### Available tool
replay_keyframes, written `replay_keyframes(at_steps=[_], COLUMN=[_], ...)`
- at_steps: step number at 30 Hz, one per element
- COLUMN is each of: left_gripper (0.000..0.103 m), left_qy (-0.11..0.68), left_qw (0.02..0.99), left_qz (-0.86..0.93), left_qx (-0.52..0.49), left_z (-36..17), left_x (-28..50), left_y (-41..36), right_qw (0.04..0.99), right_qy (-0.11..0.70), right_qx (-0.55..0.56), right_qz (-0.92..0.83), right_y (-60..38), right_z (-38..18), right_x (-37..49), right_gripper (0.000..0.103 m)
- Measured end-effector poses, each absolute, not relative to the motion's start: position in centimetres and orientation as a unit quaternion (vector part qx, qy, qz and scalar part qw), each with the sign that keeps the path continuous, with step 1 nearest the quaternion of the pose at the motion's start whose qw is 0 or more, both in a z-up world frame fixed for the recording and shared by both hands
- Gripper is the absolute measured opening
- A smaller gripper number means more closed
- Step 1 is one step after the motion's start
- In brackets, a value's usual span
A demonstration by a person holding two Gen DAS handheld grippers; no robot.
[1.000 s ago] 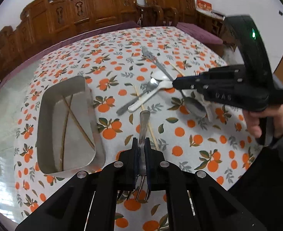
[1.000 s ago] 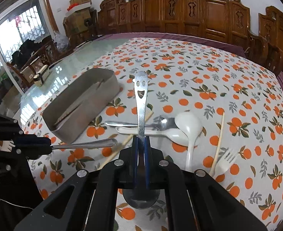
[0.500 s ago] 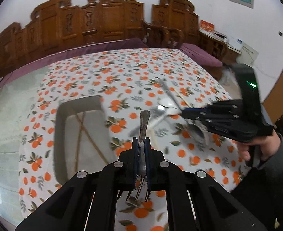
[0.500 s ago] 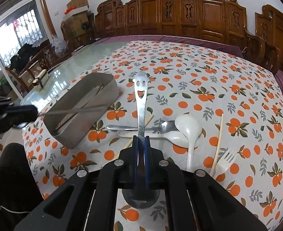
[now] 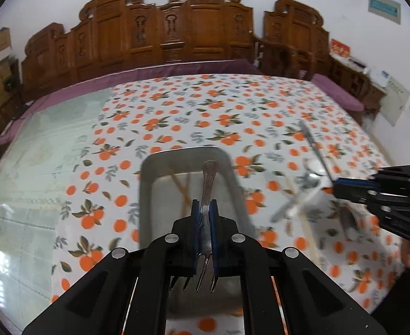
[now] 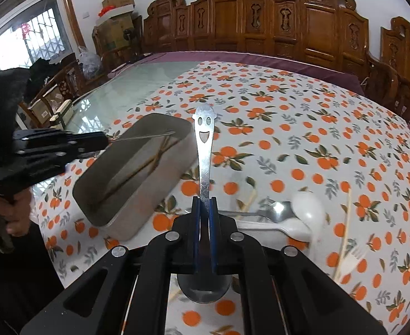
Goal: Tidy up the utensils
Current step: 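Lower the fork into the metal tray and open the left tool while the right tool holds the spoon, then lower the smiley-face spoon into the tray and open the right tool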
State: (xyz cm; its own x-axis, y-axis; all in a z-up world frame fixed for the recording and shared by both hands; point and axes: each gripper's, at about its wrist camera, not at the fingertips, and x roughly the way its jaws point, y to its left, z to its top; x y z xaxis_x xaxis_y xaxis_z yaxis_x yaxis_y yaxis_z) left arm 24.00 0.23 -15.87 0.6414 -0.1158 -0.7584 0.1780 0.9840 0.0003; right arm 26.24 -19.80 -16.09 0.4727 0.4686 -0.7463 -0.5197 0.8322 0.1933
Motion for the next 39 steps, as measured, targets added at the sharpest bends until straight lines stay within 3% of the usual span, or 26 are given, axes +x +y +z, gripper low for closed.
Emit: replay_keyframes(at_steps=[12,21,23,27,29,33,35,39], left_gripper=[0.006,0.008,0.019,0.026,0.035,0.040,0.055,0.064], left_qy=[0.453,0.436,0.425,0.410,0.400,0.388,0.383,0.373], left_qw=[0.889,0.897,0.903,0.911,0.915,0.921,0.924,0.928], left_qz=[-0.066,-0.071,-0.065,-0.053,-0.042,-0.025,-0.017,-0.004], left_qx=[0.022,-0.004,-0.005,-0.006,-0.006,-0.007,-0.009,-0.013], left_z=[-19.5,-17.8,-17.1,-15.9,-15.4,-14.6,-14.3,-13.9], left_x=[25.9,25.5,25.2,24.9,24.7,24.4,24.4,24.3], left_y=[1.3,2.7,3.4,5.2,6.0,7.6,8.3,9.6], right_qw=[0.849,0.849,0.849,0.850,0.850,0.849,0.849,0.847], right_qy=[0.432,0.435,0.434,0.433,0.432,0.428,0.427,0.433], right_qx=[-0.014,-0.008,-0.005,0.005,0.010,0.021,0.021,0.021], right_qz=[0.304,0.300,0.300,0.300,0.301,0.309,0.311,0.308], right_y=[-15.6,-14.0,-13.5,-12.1,-11.2,-9.3,-8.5,-7.0], right_z=[-15.8,-15.2,-15.1,-15.1,-15.1,-15.0,-15.0,-15.8], right_x=[26.6,26.4,26.5,26.8,27.0,27.2,27.3,27.6], right_gripper=[0.007,0.007,0.007,0.007,0.007,0.007,0.007,0.007])
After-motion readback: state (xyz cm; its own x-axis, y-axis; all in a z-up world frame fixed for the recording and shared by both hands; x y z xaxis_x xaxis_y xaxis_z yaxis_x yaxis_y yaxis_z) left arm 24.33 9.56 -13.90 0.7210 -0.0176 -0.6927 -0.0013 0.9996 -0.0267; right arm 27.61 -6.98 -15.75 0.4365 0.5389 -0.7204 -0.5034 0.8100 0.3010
